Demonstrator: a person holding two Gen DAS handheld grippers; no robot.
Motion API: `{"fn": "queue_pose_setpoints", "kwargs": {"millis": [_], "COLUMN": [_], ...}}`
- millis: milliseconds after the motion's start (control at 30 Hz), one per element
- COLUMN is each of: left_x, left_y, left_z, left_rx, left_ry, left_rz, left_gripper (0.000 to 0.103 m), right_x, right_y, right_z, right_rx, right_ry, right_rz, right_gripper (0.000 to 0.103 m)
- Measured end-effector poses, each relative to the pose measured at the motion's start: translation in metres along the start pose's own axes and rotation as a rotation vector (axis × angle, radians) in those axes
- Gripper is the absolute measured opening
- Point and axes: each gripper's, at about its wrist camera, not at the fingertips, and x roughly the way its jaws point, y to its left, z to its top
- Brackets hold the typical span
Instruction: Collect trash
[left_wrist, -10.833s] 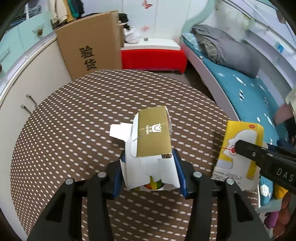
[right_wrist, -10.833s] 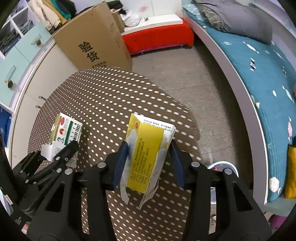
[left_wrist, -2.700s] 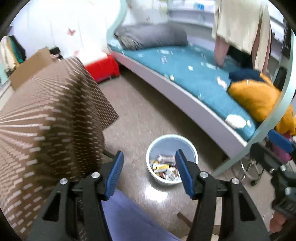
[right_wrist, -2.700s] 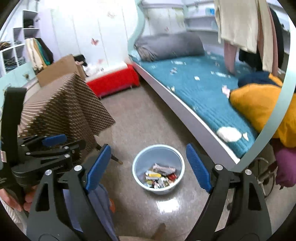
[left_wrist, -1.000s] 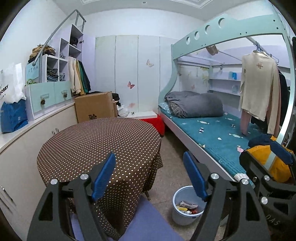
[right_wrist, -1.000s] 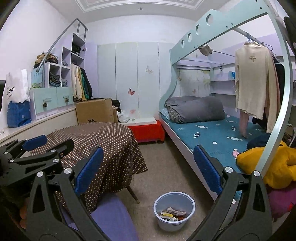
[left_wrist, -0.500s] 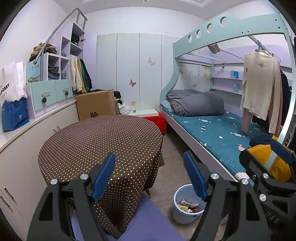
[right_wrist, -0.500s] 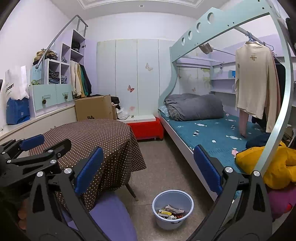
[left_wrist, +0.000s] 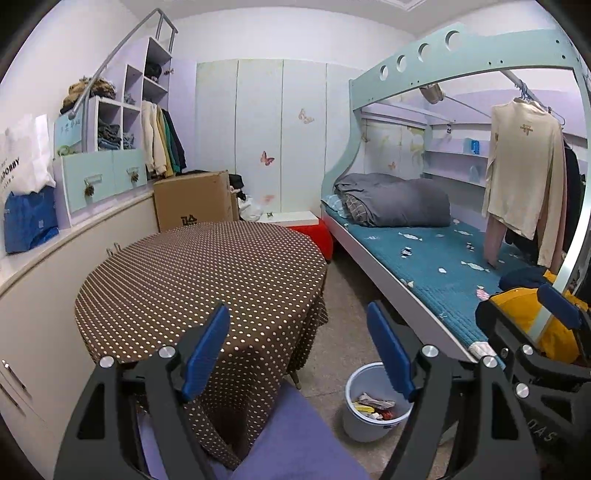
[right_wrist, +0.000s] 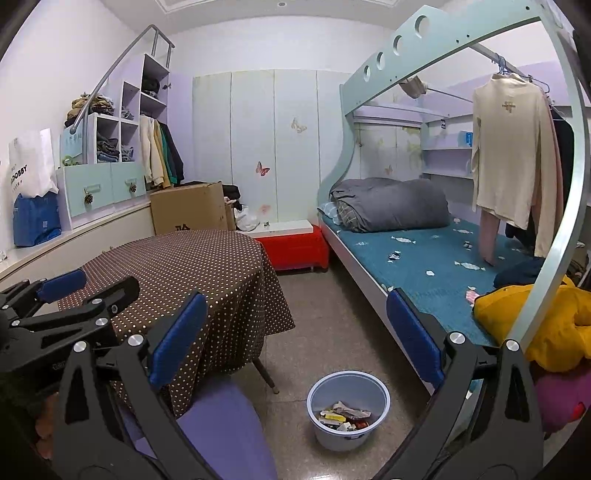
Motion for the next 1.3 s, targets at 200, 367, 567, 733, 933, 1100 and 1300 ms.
{"fn": "queue_pose_setpoints", "kwargs": {"millis": [200, 367, 567, 733, 933, 1100, 1300], "left_x": [0.002, 0.000, -0.004, -0.006, -0.010, -0.011, -0.012], "left_y": [0.003, 0.003, 0.003, 0.003, 0.000, -0.001, -0.002], "left_z": [0.000, 0.000, 0.000, 0.000, -0.002, -0.002, -0.001], "left_rx": [-0.009, -0.007, -0.007, -0.007, -0.007, -0.010, -0.010], "left_ry": [0.009, -0.002, -0.012, -0.018, -0.024, -0.023, -0.024], "left_rz": [0.001, 0.008, 0.011, 0.017, 0.024, 0.024, 0.025], "left_gripper": [0.076, 0.076, 0.076, 0.076, 0.076, 0.076, 0.076], "right_x": [0.001, 0.002, 0.002, 0.001, 0.000, -0.001, -0.003], "right_y": [0.000, 0.001, 0.001, 0.003, 0.004, 0.005, 0.006], "right_z": [0.000, -0.001, -0.001, -0.001, -0.001, 0.000, 0.002], "right_rx": [-0.002, -0.005, -0.006, -0.006, -0.004, -0.005, 0.001], "right_ry": [0.002, 0.002, 0.000, -0.004, -0.005, -0.006, -0.003], "right_rz": [0.000, -0.003, -0.002, -0.001, 0.002, 0.003, 0.014], "right_gripper": [0.096, 0.096, 0.096, 0.096, 0.096, 0.096, 0.096]}}
